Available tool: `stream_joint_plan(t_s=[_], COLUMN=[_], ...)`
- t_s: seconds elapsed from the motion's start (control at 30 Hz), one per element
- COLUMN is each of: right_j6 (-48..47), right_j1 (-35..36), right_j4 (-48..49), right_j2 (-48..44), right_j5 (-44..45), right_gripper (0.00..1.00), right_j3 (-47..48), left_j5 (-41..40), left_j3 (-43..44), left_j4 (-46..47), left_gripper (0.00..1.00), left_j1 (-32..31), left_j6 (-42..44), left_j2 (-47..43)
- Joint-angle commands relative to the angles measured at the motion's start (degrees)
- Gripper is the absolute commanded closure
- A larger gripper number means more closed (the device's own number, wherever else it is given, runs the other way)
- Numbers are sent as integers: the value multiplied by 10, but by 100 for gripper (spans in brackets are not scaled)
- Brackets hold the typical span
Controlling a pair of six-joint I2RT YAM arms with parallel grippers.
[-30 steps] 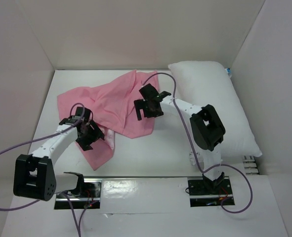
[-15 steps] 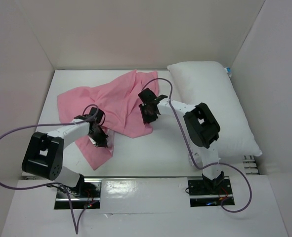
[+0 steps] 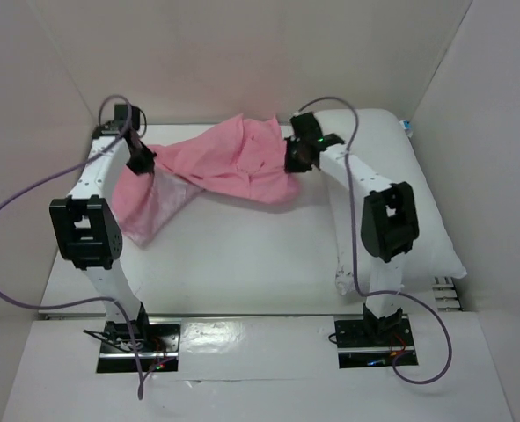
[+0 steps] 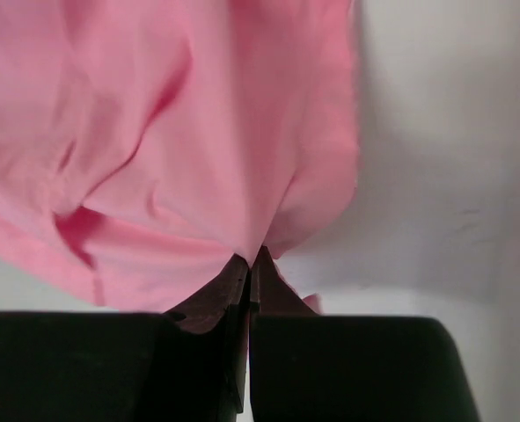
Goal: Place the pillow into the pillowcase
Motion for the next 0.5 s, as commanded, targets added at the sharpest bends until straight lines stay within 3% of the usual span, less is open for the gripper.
stream_joint_plan(t_s=[0.0,0.1,0.17,0.27,0.43,0.47], right_j6=[-20,-37,-43,-43,34,62], right_j1=[-42,-52,-36,12,112,144], right_j4=[-15,-43,-43,-43,-10,-10], right_j2=[-122,-170,-218,-295,-395,-407], right_j5=[-19,-42,-42,-42,-42,-42], right_gripper=[100,100,100,100,100,100], right_j3=[67,47,6,-132,-410,-440], left_j5=[-45,-51,-57,-64,-112,-118], left_j3=[194,269,263,194,-34,-56], left_j4=[-77,-92,-87,-76,-44,-44], left_gripper=[100,100,100,100,100,86], left_j1=[28,43,62,93,123,130], left_j6=[54,64,70,70,64,63], left_j2=[40,48,27,-36,-179,-215])
